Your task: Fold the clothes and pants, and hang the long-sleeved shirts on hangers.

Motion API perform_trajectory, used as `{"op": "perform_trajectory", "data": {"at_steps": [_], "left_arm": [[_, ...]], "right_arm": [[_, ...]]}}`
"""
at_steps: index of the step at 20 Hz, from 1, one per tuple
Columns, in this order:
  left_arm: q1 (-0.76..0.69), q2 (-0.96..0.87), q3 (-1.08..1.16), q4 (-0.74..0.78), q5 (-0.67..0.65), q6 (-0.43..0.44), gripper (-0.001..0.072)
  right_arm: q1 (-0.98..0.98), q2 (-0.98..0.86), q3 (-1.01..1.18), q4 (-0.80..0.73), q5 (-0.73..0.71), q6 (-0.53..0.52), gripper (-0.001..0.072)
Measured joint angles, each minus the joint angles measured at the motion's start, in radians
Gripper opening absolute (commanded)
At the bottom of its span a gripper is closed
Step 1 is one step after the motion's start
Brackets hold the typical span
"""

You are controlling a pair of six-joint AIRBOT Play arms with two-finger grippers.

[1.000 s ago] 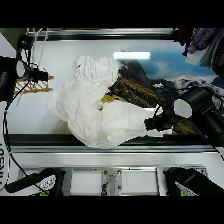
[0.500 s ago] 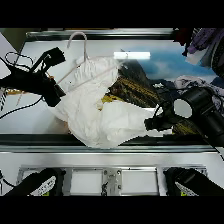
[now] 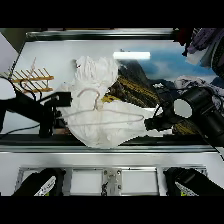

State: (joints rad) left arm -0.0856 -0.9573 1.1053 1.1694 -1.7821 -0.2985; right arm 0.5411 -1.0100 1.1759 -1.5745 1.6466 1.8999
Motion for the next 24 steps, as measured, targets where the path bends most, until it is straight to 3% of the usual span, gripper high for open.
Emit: {"op": "perform_trajectory", "data": {"at_steps": [10, 19, 24], "left_arm": [[0.065, 0.134, -0.321, -0.09, 0.145, 0.035, 0.0014], [-0.083, 0.14, -0.415, -0.111, 0.233, 0.007, 0.0014], [-0.115, 0.085, -0.424, -0.209, 0.298, -0.018, 0.0014]], "right_arm": [[0.0, 0.0, 0.0, 0.0, 0.0, 0.0, 0.0018], [0.0, 0.0, 0.0, 0.0, 0.0, 0.0, 0.0018], [0.0, 0.0, 0.0, 0.0, 0.0, 0.0, 0.0018]]}}
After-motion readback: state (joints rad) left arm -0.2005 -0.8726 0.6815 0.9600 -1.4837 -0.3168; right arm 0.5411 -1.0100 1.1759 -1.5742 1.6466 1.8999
